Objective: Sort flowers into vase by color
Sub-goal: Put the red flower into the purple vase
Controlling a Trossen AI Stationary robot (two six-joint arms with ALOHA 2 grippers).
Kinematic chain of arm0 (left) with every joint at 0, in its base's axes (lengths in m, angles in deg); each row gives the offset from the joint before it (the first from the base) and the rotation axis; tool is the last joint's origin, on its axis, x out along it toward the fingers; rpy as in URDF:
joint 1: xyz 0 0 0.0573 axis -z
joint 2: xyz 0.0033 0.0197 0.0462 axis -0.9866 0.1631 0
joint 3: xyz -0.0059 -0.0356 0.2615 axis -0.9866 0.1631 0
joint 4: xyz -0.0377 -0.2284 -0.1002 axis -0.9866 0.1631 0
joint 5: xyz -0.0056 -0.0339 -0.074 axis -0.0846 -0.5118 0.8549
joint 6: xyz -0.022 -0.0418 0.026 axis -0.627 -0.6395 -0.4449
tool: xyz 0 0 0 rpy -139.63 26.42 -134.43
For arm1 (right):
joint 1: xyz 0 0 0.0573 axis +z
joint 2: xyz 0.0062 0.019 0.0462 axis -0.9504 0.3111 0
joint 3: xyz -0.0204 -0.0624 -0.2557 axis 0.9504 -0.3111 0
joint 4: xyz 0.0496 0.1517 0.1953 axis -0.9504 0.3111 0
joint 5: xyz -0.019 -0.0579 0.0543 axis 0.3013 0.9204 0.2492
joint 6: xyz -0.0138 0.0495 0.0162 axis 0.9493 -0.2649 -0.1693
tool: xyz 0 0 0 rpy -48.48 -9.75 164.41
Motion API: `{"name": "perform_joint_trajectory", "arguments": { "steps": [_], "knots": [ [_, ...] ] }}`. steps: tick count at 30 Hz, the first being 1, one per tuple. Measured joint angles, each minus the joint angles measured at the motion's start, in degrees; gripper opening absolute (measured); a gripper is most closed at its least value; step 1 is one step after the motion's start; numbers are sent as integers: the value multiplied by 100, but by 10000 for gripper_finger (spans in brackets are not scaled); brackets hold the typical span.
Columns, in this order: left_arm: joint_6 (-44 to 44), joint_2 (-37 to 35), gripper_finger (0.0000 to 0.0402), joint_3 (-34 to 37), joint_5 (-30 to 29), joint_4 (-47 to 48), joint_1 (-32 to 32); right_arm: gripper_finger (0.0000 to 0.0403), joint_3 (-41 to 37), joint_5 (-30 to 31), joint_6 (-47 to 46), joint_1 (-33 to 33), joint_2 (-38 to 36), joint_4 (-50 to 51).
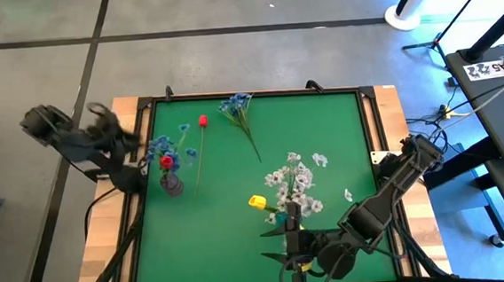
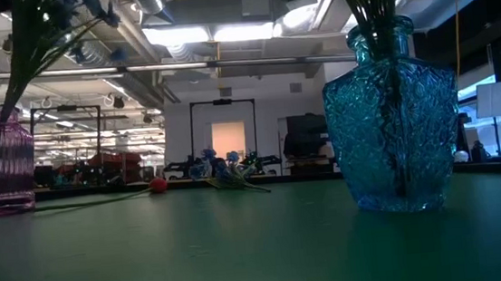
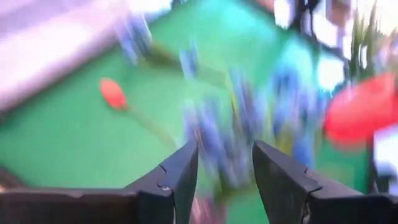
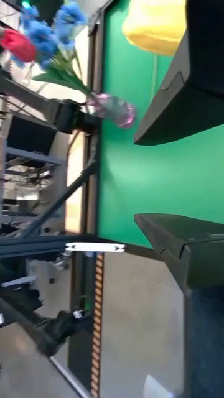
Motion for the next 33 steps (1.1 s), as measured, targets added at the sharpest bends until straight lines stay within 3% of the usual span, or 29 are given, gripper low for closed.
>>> {"name": "perform_joint_trajectory", "arguments": {
  "steps": [4, 6, 11, 15, 21, 27, 33],
  "knots": [
    [-75, -3, 143, -268, -1879, -63, -4, 188, 295, -1, 175, 0, 0, -13],
    [-99, -3, 143, -156, -2487, -187, -4, 188, 416, -4, 245, 0, -2, -13],
    [89, 28, 144, 700, -3025, -1119, -2, 188, 640, -1, 318, 0, -4, -15],
    [82, 124, 144, 1194, -3122, -1752, -206, 188, 863, -1, 606, -2, -4, -6],
    [39, 618, 144, 1304, -2756, -2065, -1383, 188, 1171, 1, 1087, -42, -7, -10],
    [573, 1436, 144, 1304, -1372, -2457, -3169, 188, 1226, 3, 1512, -44, -7, 80],
    [1791, 2400, 144, 1304, -272, -3603, -4838, 188, 1226, 17, 1471, -39, -7, 180]
  ]
}}
